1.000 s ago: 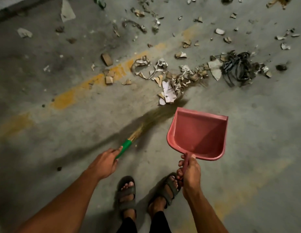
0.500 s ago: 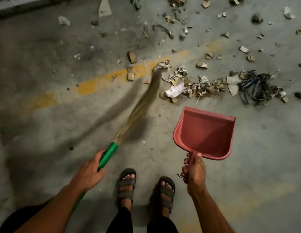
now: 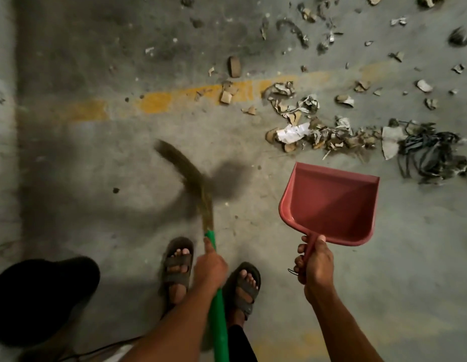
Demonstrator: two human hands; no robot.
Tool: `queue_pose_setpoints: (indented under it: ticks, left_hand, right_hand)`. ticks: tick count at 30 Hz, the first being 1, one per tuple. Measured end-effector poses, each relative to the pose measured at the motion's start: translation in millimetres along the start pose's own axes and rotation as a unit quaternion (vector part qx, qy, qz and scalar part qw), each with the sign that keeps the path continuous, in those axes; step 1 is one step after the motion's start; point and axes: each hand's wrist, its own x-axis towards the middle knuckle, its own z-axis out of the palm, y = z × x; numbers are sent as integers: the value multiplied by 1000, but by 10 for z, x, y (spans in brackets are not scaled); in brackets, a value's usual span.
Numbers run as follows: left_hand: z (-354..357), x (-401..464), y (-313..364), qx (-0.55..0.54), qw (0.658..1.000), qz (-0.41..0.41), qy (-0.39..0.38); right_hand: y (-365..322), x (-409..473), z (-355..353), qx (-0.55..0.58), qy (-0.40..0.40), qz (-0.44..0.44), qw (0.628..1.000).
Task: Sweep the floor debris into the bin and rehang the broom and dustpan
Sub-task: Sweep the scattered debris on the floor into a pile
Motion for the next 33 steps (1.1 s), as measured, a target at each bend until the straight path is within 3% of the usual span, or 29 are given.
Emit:
queue_pose_setpoints:
  ticks: [6,10,19,24,30,33]
  left_hand:
    - [485,-304,1034,-55,991,79,-92]
    - [377,-265,1266,-92,982,146,-78]
    - [-416,50,255,-180,967,177,40]
    - [-794,345,-323,-226,963,125,71]
    - [-965,651,-468,-393,915,59,65]
    - [-1005,785,-399,-507,858,67,54]
  right_hand:
    - [59,162,-192,-21,5,-1,1000]
    - [-15,189,-176,-19,-10,-21,1000]
    - [-194,-37,401,-10,-68,-29,997]
    - [-92,-237,938,-17,-107,-22,994]
    - [259,-523,1808,-52,-206,-3,977]
    - [358,-601,2210,-61,-241,14,969]
